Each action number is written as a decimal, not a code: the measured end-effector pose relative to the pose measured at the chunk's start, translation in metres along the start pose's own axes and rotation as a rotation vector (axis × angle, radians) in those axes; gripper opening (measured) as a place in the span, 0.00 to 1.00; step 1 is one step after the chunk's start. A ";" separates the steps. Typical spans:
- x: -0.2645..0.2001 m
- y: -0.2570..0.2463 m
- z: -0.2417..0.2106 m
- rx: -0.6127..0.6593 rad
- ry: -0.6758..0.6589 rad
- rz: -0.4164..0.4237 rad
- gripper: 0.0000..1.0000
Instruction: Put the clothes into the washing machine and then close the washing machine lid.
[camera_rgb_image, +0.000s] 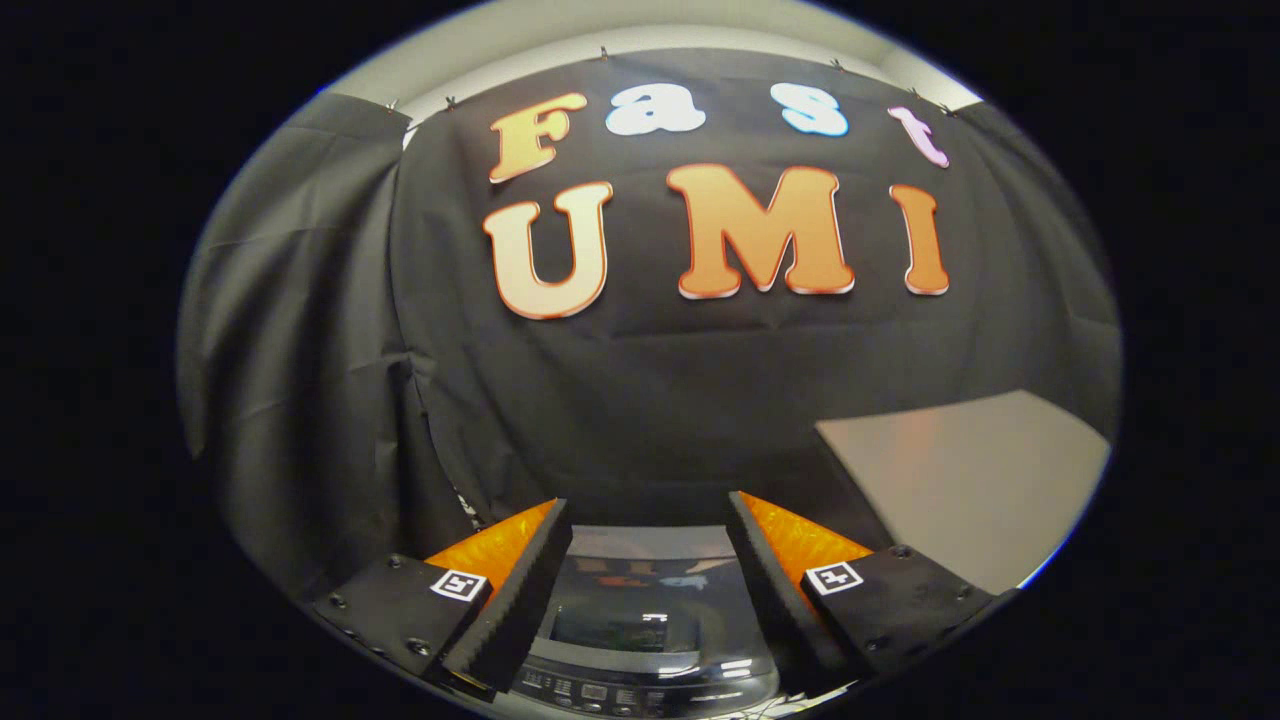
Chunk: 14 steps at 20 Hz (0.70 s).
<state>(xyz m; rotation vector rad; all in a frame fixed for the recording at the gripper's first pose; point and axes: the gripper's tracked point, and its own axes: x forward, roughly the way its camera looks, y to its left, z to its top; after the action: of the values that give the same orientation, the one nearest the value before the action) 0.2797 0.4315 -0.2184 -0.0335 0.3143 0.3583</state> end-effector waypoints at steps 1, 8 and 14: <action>-0.014 -0.012 0.012 -0.014 -0.027 -0.007 1.00; -0.128 -0.091 0.080 0.031 -0.152 -0.034 1.00; -0.209 -0.164 0.101 -0.004 -0.211 -0.090 1.00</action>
<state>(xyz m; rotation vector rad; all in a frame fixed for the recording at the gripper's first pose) 0.1816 0.2159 -0.0619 -0.0132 0.1029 0.2702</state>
